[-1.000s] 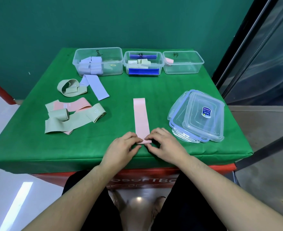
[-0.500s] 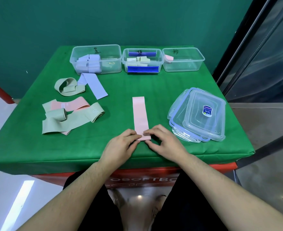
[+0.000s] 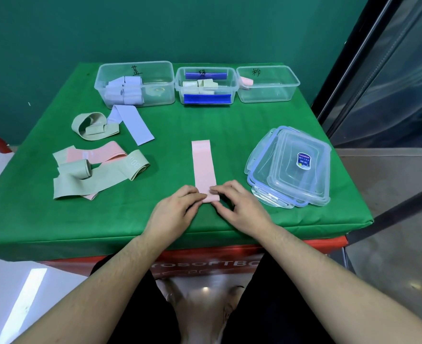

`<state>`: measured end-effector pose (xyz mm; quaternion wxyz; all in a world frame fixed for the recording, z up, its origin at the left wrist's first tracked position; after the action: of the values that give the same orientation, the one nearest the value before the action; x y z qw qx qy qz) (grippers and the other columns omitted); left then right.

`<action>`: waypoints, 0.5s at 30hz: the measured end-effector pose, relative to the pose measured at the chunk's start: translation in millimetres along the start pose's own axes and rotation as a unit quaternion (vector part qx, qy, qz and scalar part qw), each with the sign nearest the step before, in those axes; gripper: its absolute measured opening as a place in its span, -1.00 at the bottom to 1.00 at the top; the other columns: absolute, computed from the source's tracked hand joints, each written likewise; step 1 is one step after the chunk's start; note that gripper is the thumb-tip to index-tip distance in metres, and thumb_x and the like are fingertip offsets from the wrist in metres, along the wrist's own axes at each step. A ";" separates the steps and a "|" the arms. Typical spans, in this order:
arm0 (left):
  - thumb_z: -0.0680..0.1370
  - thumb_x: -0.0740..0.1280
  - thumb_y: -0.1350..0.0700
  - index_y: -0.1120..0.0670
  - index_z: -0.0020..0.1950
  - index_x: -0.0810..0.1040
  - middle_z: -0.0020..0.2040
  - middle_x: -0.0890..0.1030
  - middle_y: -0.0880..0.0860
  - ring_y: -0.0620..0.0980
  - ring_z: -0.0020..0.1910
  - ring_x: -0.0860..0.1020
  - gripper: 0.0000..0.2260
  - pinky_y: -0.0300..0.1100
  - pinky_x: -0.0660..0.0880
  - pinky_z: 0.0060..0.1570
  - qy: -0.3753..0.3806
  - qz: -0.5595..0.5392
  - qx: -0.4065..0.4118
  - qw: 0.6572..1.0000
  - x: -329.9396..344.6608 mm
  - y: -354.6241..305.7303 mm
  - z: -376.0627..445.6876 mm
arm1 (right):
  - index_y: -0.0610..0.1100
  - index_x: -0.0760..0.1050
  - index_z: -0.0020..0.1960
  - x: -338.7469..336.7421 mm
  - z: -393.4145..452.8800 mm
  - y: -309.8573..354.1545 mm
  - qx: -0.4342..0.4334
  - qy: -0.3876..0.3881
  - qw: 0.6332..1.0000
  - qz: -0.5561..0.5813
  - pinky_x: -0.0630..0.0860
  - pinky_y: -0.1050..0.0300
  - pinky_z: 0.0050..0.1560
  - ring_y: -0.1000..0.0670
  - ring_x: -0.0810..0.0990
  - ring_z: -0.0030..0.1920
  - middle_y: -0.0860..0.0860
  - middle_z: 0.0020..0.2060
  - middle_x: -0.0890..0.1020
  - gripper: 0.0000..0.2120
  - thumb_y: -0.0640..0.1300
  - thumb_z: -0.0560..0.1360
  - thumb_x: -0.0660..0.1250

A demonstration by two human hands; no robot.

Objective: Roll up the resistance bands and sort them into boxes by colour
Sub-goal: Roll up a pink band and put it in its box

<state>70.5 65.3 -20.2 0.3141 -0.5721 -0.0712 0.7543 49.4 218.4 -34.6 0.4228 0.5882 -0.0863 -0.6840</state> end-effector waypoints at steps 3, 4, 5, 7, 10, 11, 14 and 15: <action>0.60 0.32 0.00 -0.08 0.19 0.62 0.11 0.52 -0.19 -0.04 -0.11 0.60 -0.81 -0.07 0.56 -0.28 0.010 0.020 -0.002 1.000 0.8 0.0 2.5 | 0.03 0.57 0.22 -2.2 -0.2 2.0 -0.014 -0.013 1.000 -0.001 0.37 0.33 -0.14 0.24 0.44 -0.18 0.15 0.04 0.47 -0.76 -0.04 0.55 0.38; 0.60 0.31 -0.02 -0.09 0.20 0.62 0.13 0.50 -0.20 -0.05 -0.11 0.60 -0.80 -0.07 0.56 -0.28 0.014 0.026 -0.004 1.000 1.4 0.3 3.4 | 0.01 0.59 0.20 -1.6 0.1 1.0 -0.013 -0.014 1.000 -0.008 0.34 0.35 -0.14 0.25 0.41 -0.18 0.14 0.05 0.48 -0.77 -0.05 0.55 0.39; 0.60 0.31 -0.04 -0.09 0.21 0.61 0.14 0.49 -0.20 -0.05 -0.12 0.59 -0.78 -0.07 0.55 -0.27 0.019 0.029 -0.006 0.999 2.1 0.7 4.2 | -0.01 0.59 0.20 -0.9 0.4 -0.4 -0.012 -0.014 1.000 -0.014 0.32 0.36 -0.12 0.26 0.39 -0.16 0.12 0.05 0.50 -0.77 -0.06 0.55 0.39; 0.58 0.34 -0.04 -0.07 0.23 0.60 0.15 0.48 -0.18 -0.03 -0.13 0.59 -0.76 -0.08 0.55 -0.25 0.025 0.025 -0.009 0.999 2.9 2.0 5.0 | -0.03 0.59 0.23 1.1 0.4 -2.5 -0.010 -0.012 1.000 -0.027 0.31 0.35 -0.09 0.27 0.38 -0.13 0.11 0.06 0.52 -0.74 -0.06 0.55 0.38; 0.55 0.40 0.01 -0.05 0.20 0.61 0.11 0.50 -0.16 -0.03 -0.15 0.58 -0.77 -0.09 0.55 -0.21 0.024 0.006 -0.008 1.000 2.4 4.1 6.0 | -0.04 0.57 0.28 3.5 0.6 -3.6 -0.003 -0.001 0.999 -0.036 0.35 0.29 -0.05 0.22 0.41 -0.09 0.11 0.08 0.51 -0.70 -0.06 0.56 0.36; 0.54 0.41 0.02 -0.05 0.19 0.62 0.10 0.51 -0.16 -0.03 -0.16 0.57 -0.78 -0.09 0.55 -0.22 0.023 0.004 -0.007 1.000 2.6 4.3 6.5 | -0.03 0.56 0.29 4.2 1.0 -3.9 0.000 0.005 0.999 -0.037 0.36 0.27 -0.04 0.20 0.43 -0.07 0.11 0.08 0.51 -0.69 -0.06 0.56 0.35; 0.56 0.39 0.02 -0.06 0.16 0.63 0.08 0.54 -0.17 -0.02 -0.14 0.60 -0.81 -0.08 0.56 -0.23 0.021 0.011 -0.015 1.000 2.8 4.6 9.8 | -0.01 0.54 0.31 4.3 2.8 -4.3 0.011 0.021 0.999 -0.032 0.38 0.27 -0.04 0.23 0.45 -0.10 0.13 0.09 0.48 -0.68 -0.04 0.56 0.34; 0.57 0.38 0.01 -0.07 0.16 0.63 0.08 0.54 -0.17 -0.02 -0.14 0.60 -0.82 -0.08 0.56 -0.24 0.018 0.015 -0.019 1.000 2.5 4.1 11.0 | 0.01 0.54 0.31 3.2 3.3 -4.1 0.017 0.022 0.999 -0.022 0.35 0.33 -0.07 0.27 0.44 -0.14 0.14 0.08 0.47 -0.68 -0.05 0.56 0.35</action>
<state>58.6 66.3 -20.5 0.2935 -0.5925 -0.0712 0.7468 44.7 217.5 -38.4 0.3997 0.6116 -0.0758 -0.6785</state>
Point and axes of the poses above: each hand's wrist, its own z-axis towards the middle knuckle, its own x-axis out of the palm, y = z × x, the point moved 9 cm from there along z, towards the middle knuckle
